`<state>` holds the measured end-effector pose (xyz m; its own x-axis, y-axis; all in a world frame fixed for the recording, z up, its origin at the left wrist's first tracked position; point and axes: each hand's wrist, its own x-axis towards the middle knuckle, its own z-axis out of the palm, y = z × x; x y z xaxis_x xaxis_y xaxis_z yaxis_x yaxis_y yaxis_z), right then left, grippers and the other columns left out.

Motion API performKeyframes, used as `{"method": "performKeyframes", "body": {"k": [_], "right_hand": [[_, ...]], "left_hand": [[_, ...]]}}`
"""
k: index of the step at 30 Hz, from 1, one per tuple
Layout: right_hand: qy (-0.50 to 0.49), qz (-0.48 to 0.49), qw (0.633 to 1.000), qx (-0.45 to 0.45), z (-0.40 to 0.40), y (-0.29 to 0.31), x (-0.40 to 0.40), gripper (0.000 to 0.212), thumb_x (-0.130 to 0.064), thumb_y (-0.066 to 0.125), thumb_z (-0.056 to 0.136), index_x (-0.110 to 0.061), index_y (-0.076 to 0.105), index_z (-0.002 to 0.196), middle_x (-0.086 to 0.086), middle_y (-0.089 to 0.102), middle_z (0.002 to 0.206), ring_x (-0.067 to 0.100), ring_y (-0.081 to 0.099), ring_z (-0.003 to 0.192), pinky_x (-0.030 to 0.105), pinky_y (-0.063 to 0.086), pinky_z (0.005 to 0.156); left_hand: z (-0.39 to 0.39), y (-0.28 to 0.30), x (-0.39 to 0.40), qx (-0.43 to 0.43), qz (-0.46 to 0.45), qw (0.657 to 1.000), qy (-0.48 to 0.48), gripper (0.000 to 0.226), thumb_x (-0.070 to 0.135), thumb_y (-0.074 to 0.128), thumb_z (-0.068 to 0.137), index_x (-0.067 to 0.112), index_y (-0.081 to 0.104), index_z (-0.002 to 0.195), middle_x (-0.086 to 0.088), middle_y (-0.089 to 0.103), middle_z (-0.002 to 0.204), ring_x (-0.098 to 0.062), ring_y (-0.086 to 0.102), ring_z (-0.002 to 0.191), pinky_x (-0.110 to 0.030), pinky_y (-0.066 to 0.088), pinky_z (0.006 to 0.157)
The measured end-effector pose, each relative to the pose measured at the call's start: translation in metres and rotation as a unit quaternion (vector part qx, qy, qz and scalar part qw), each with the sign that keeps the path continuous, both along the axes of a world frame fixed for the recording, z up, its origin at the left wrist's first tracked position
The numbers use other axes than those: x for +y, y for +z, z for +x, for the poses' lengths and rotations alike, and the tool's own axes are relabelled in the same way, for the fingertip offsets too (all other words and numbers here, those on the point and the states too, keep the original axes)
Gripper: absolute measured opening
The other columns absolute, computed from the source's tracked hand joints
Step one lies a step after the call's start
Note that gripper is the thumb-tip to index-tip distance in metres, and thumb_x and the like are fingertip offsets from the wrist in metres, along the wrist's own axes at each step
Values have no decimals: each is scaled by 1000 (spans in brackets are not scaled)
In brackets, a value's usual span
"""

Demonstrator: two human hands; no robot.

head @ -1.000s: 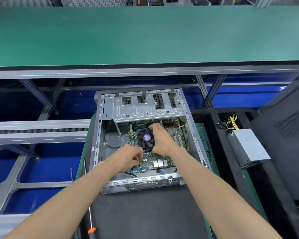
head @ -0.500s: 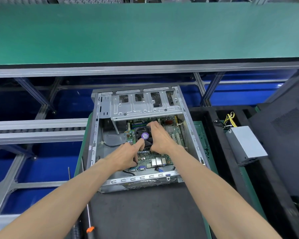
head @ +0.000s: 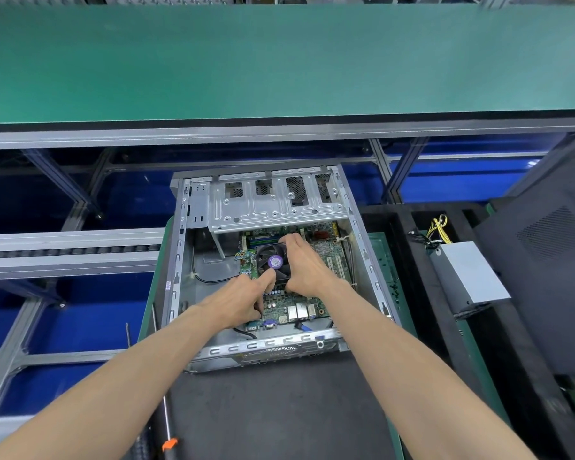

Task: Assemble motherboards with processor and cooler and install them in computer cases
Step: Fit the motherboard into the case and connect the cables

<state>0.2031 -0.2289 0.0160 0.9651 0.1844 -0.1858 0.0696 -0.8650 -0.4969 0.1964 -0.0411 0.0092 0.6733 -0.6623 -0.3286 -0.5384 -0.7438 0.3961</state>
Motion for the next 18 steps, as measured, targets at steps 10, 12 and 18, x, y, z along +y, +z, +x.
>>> {"method": "performKeyframes", "body": {"k": [10, 12, 18], "right_hand": [[0, -4, 1000, 1, 0, -1, 0, 80, 0, 82, 70, -8, 38, 137, 9, 41, 132, 27, 47, 115, 40, 50, 92], [1, -5, 1000, 0, 0, -1, 0, 79, 1, 81, 70, -8, 38, 136, 9, 42, 132, 27, 47, 114, 40, 50, 91], [-1, -2, 1000, 0, 0, 0, 1, 79, -4, 83, 73, -7, 38, 138, 10, 41, 134, 28, 47, 115, 40, 48, 91]], "left_hand": [[-2, 2, -1, -41, 38, 998, -15, 60, 11, 78, 78, 33, 24, 93, 6, 73, 81, -16, 64, 68, -38, 56, 64], [-2, 2, -2, -50, 43, 998, -16, 60, 14, 79, 78, 33, 24, 92, 5, 73, 80, -18, 65, 69, -40, 55, 64], [0, 2, -6, -41, 51, 998, -18, 48, 11, 78, 77, 25, 33, 84, -1, 66, 77, -21, 65, 75, -46, 55, 66]]}}
